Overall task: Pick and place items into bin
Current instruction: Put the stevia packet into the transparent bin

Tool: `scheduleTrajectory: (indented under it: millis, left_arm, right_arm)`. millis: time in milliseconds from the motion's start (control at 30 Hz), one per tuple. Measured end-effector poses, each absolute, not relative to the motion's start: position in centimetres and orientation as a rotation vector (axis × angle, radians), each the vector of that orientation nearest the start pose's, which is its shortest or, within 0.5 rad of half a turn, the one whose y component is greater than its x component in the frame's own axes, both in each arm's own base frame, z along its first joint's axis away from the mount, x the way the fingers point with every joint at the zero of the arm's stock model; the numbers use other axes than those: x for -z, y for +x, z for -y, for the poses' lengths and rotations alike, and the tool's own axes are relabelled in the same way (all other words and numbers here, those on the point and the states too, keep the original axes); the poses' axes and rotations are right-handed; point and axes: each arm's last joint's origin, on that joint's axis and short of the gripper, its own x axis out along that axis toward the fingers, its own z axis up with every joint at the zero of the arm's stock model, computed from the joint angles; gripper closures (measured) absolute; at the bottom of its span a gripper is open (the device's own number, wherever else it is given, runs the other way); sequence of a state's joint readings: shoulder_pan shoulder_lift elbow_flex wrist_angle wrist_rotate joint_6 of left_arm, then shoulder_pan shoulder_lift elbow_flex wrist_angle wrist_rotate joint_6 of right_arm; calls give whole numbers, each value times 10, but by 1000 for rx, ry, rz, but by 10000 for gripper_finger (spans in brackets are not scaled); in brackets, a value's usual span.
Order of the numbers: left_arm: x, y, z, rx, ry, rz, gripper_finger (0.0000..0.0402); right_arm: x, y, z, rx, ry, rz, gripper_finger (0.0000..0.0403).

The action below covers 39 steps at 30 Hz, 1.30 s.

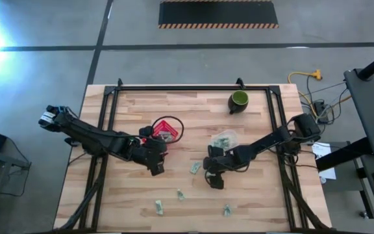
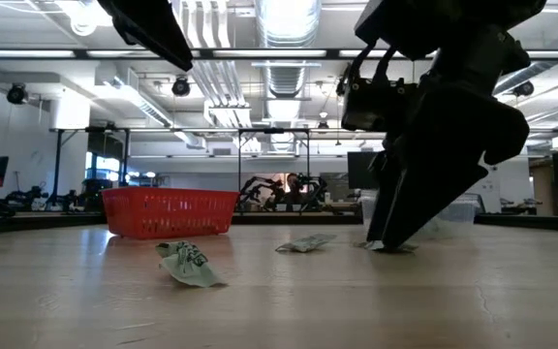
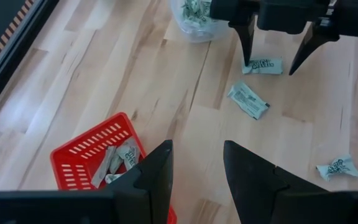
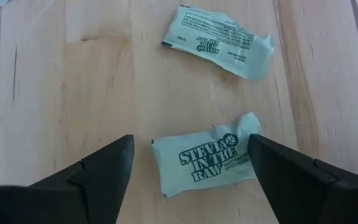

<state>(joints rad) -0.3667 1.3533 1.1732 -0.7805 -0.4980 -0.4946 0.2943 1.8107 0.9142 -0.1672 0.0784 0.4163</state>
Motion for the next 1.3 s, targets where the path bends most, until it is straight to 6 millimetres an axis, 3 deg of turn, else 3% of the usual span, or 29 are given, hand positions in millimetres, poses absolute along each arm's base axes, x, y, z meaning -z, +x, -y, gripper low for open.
scheduleTrajectory:
  millis: [467, 833, 1300]
  left_arm:
    - [-300, 256, 83, -326, -60, -805, 276]
    - [-301, 256, 83, -331, -60, -797, 276]
    - [-301, 257, 84, -330, -63, -792, 276]
  right_arm:
    - [-123, 312, -92, 34, 168, -1092, 133]
    - [-138, 313, -92, -5, 0, -1199, 135]
    - [-138, 310, -92, -11, 59, -1239, 142]
